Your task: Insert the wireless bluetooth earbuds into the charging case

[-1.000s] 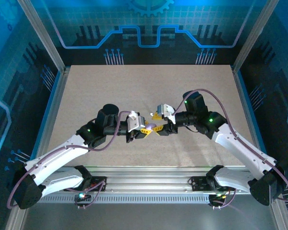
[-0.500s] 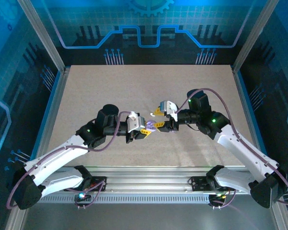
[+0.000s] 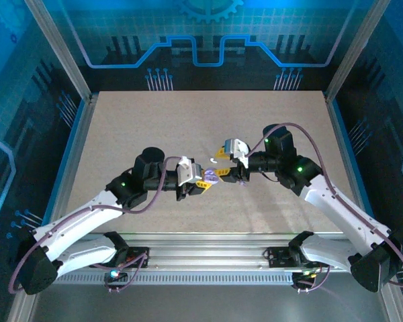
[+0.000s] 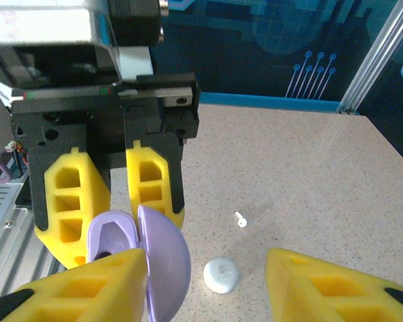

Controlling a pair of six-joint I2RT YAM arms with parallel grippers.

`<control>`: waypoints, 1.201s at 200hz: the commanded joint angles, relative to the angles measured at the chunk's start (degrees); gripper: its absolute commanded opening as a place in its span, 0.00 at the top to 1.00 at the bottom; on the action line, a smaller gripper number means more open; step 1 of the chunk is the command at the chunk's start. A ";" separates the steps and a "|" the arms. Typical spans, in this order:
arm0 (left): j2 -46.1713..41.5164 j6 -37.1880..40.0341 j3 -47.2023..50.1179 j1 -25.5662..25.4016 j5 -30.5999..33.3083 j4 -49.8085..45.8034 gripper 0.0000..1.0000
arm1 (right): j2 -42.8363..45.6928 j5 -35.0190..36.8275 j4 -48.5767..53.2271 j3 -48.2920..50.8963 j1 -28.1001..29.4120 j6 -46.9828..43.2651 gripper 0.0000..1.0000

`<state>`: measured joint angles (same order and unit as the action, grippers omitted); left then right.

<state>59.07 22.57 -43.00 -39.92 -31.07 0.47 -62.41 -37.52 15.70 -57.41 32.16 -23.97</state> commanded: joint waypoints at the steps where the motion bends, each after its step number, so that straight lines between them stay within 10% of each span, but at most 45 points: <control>1: -1.02 -1.89 2.22 -0.11 -0.37 5.49 0.88 | 1.88 -1.23 -1.60 -0.16 -0.52 1.30 0.50; 147: 9.74 -26.40 23.86 4.95 0.19 62.74 0.88 | 5.05 26.24 16.90 0.10 -0.52 20.56 0.42; 240: 5.40 -20.96 25.34 4.99 0.55 57.05 0.88 | -13.88 39.15 34.91 -5.88 -1.86 17.74 0.45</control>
<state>68.03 -0.91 -18.57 -35.29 -31.03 58.48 -71.40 -2.92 44.62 -59.46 31.88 -5.17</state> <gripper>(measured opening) 0.211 0.563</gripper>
